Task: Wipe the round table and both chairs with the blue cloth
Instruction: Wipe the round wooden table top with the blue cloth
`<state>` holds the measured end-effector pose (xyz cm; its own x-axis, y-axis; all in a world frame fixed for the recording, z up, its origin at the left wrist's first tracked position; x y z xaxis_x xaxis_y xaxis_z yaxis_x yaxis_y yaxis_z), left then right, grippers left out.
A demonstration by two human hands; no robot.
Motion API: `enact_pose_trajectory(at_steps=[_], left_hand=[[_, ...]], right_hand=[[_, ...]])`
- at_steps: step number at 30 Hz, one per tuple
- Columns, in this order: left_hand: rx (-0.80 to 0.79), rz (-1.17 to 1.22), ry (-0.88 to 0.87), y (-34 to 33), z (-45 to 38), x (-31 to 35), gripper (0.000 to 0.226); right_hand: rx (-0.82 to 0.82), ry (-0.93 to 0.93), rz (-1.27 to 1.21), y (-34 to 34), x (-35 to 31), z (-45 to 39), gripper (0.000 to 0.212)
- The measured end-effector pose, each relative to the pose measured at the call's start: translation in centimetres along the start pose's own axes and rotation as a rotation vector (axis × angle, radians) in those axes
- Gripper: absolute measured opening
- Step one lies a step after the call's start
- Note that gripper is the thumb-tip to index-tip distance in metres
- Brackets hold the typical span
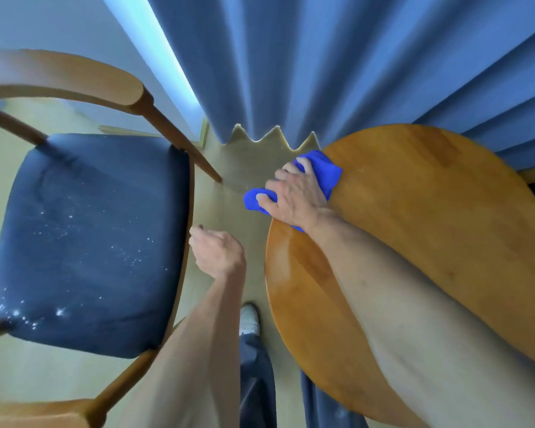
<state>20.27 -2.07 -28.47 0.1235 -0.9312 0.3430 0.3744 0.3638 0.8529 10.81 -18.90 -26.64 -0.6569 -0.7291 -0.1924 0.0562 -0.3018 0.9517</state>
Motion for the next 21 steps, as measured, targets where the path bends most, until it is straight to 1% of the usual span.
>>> enact_pose_trajectory(at_steps=[2,4,7,10,12,16,19,21], left_hand=[[-0.019,-0.006,-0.01,0.9,-0.5,-1.1,0.04],[-0.035,-0.034,-0.079,1.6,-1.0,-1.2,0.041],[-0.072,-0.086,-0.197,2.2,-1.3,-0.5,0.041],[-0.138,-0.16,-0.302,2.8,-0.9,-0.1,0.041],[-0.151,-0.184,-0.358,3.0,-0.4,-0.6,0.042],[-0.16,-0.18,-0.376,3.1,1.0,-2.6,0.041],[-0.154,-0.169,-0.389,3.4,2.4,-4.4,0.041],[-0.14,-0.168,-0.397,3.7,3.3,-5.5,0.041]], right_hand=[[0.048,0.009,-0.037,-0.1,-1.1,1.6,0.046],[0.065,0.027,-0.06,-0.5,-2.5,3.4,0.044],[0.057,0.087,-0.073,-1.6,-5.3,6.0,0.041],[0.006,0.112,-0.029,-2.8,-7.0,8.7,0.045],[0.002,0.124,-0.006,-3.6,-7.9,10.2,0.047],[-0.032,0.103,0.002,-4.5,-9.5,13.3,0.043],[-0.041,0.045,-0.014,-5.3,-10.3,16.8,0.034],[-0.052,0.046,-0.023,-5.9,-10.9,19.1,0.029]])
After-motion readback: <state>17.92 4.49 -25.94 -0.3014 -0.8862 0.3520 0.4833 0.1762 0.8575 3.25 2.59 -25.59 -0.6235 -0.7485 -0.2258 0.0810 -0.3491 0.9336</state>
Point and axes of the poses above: each hand's wrist, its own z-axis away from the middle knuckle, its own y-axis out of the back of the hand, x = y × z, the point moved 4 cm from there along -z, towards the middle knuckle, and after that the axes turned 4 degrees about -z, right-handed, at the moved point
